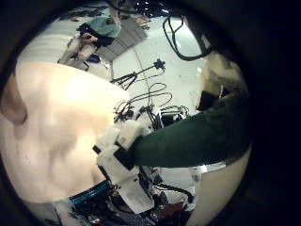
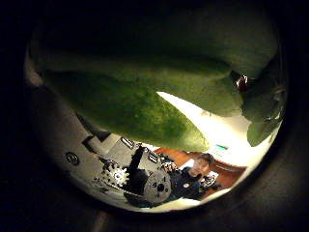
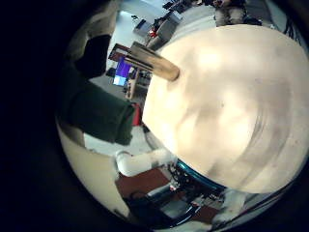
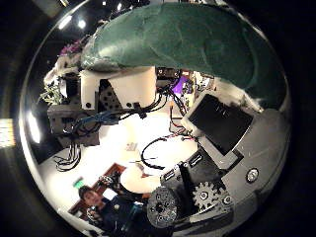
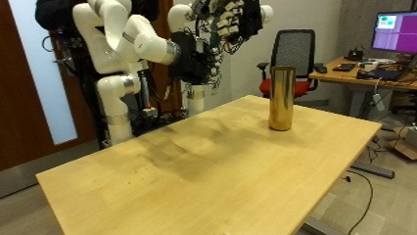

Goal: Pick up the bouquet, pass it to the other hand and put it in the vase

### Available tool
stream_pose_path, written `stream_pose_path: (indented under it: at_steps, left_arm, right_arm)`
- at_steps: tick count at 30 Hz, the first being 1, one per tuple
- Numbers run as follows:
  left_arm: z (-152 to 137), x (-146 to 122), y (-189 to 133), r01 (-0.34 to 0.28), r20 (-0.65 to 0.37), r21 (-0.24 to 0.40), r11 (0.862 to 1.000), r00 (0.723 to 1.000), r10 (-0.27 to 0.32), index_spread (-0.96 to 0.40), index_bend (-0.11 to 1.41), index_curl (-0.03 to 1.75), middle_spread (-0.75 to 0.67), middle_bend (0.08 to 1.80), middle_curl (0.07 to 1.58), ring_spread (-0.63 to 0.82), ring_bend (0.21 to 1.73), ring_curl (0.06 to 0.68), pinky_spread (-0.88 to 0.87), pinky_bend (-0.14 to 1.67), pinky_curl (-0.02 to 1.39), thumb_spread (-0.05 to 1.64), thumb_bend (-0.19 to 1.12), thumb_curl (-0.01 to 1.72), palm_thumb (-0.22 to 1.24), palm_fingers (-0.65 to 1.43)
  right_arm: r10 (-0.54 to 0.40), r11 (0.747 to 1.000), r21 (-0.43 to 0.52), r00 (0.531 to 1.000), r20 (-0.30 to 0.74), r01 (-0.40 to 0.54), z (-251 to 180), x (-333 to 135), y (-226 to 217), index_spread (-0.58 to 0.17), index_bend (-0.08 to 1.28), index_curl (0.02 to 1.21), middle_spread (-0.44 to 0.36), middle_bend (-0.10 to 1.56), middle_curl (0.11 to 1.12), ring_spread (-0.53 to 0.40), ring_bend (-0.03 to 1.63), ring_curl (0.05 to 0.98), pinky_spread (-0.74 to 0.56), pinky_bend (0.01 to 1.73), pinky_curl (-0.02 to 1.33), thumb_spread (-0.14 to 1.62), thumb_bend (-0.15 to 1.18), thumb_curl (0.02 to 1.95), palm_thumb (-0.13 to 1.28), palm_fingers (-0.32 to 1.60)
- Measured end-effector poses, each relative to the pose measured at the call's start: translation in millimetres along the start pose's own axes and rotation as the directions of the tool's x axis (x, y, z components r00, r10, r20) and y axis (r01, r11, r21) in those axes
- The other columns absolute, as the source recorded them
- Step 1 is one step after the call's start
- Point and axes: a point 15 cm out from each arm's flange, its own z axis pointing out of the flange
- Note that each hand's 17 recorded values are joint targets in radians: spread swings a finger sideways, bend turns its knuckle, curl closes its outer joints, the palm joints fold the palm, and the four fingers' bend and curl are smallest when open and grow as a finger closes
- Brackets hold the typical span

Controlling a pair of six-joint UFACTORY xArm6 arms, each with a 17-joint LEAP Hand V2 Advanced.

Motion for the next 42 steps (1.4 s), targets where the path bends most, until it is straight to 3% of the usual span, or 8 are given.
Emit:
stream_pose_path:
  at_steps: [1,3,4,5,11,14,24,42]
  left_arm:
    - [-0.9,3.0,-1.9,-0.01,0.003,0.006,1.0,1.0,0.01,-0.7,0.34,1.12,-0.57,0.99,1.05,-0.41,1.46,0.558,-0.58,1.28,0.6,0.8,-0.01,0.49,0.99,1.08]
    - [-4.6,9.3,-6.8,-0.029,0.017,0.021,0.999,0.999,0.029,-0.71,0.31,1.18,-0.57,1.0,1.05,-0.41,1.46,0.56,-0.58,1.25,0.59,0.72,-0.02,0.53,1.02,1.07]
    - [-6.0,11.8,-8.5,-0.037,0.021,0.025,0.999,0.999,0.036,-0.71,0.3,1.2,-0.57,1.01,1.05,-0.41,1.46,0.56,-0.58,1.24,0.59,0.69,-0.02,0.55,1.04,1.07]
    - [-7.3,14.2,-10.0,-0.043,0.026,0.028,0.999,0.999,0.042,-0.72,0.29,1.23,-0.57,1.01,1.05,-0.41,1.46,0.561,-0.58,1.23,0.58,0.65,-0.02,0.58,1.05,1.07]
    - [-20.6,26.4,-18.6,-0.075,0.054,0.055,0.996,0.996,0.072,-0.73,0.26,1.35,-0.57,1.02,1.05,-0.41,1.46,0.562,-0.59,1.18,0.58,0.47,-0.02,0.68,1.08,1.07]
    - [-37.5,35.3,-24.2,-0.104,0.083,0.093,0.99,0.992,0.096,-0.73,0.24,1.39,-0.57,1.02,1.05,-0.41,1.45,0.562,-0.6,1.16,0.58,0.42,-0.02,0.72,1.08,1.08]
    - [-93.5,56.1,-37.2,-0.173,0.178,0.202,0.964,0.974,0.137,-0.7,0.21,1.49,-0.56,1.03,1.04,-0.41,1.44,0.566,-0.61,1.13,0.59,0.34,-0.02,0.8,1.07,1.09]
    - [-184.0,45.2,-35.6,-0.172,0.217,0.314,0.934,0.971,0.106,-0.64,0.2,1.55,-0.55,1.03,1.03,-0.41,1.43,0.572,-0.61,1.09,0.62,0.32,-0.03,0.86,1.06,1.09]
  right_arm:
    - [0.0,1.0,-0.004,1.0,-0.003,0.0,0.5,0.9,0.9,-0.303,0.87,1.04,-0.148,1.28,0.72,-0.208,1.38,0.616,-0.29,1.14,1.01,0.76,-0.06,0.98,0.95,1.02]
    - [0.005,1.0,-0.023,1.0,-0.022,-0.006,1.5,6.5,5.0,-0.322,0.56,0.99,-0.177,1.1,0.68,-0.24,1.34,0.593,-0.38,1.21,0.93,0.86,-0.04,0.89,0.88,0.68]
    - [0.007,1.0,-0.029,1.0,-0.03,-0.007,1.6,9.0,6.4,-0.29,0.38,0.9,-0.134,0.86,0.6,-0.181,1.2,0.586,-0.35,1.1,0.92,1.0,-0.03,0.83,0.81,0.03]
    - [0.007,0.999,-0.033,0.999,-0.034,-0.008,1.7,10.3,7.2,-0.293,0.32,0.76,-0.094,0.73,0.52,-0.116,1.04,0.475,-0.24,0.95,0.83,1.08,-0.02,0.79,0.79,-0.07]
    - [0.006,0.999,-0.035,0.999,-0.033,-0.007,2.4,12.4,7.0,-0.314,0.13,0.5,0.078,0.35,0.35,0.139,0.63,0.28,0.25,0.63,0.6,1.19,-0.02,0.64,0.74,-0.16]
    - [0.005,1.0,-0.03,0.999,-0.031,-0.006,1.7,11.7,6.1,-0.328,0.11,0.41,0.112,0.27,0.33,0.181,0.54,0.247,0.33,0.56,0.53,1.11,-0.05,0.58,0.71,-0.13]
    - [0.005,1.0,-0.025,1.0,-0.026,-0.006,1.7,10.3,4.9,-0.346,0.12,0.24,0.138,0.18,0.3,0.214,0.41,0.22,0.38,0.49,0.41,0.93,-0.03,0.47,0.71,-0.07]
    - [0.013,1.0,-0.008,0.999,-0.032,-0.013,-5.5,12.3,2.7,-0.312,0.16,0.24,0.126,0.18,0.28,0.217,0.36,0.233,0.38,0.47,0.35,0.93,-0.03,0.45,0.76,-0.02]
